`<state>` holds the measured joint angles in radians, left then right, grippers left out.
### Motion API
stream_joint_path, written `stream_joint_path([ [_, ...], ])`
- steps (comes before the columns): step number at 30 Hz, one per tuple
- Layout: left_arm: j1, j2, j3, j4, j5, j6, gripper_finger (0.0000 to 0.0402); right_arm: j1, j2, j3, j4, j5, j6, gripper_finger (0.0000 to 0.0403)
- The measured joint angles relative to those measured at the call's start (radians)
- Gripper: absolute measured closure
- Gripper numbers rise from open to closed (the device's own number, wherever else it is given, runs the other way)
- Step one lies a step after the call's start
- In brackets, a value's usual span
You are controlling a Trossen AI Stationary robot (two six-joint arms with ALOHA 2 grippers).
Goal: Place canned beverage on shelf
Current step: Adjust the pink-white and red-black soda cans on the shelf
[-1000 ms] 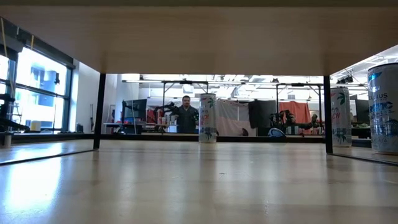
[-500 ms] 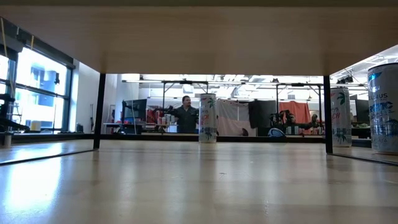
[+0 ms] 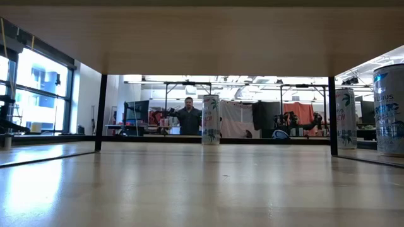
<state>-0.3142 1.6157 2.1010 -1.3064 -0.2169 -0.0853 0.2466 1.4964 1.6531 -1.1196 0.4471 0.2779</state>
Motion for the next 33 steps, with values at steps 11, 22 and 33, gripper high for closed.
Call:
stream_joint_path([
  [11,-0.008,0.0,0.0,-0.002,-0.002,-0.008,0.008,-0.002,0.028,0.003,0.017,-0.011,-0.017,0.0061],
  [22,-0.008,0.0,0.0,-0.002,-0.003,-0.008,0.008,0.002,0.021,0.0,0.04,-0.017,-0.052,0.0061],
  [33,-0.025,0.0,0.0,-0.002,-0.043,0.0,0.008,0.115,-0.011,0.0,0.211,0.024,-0.102,0.0061],
])
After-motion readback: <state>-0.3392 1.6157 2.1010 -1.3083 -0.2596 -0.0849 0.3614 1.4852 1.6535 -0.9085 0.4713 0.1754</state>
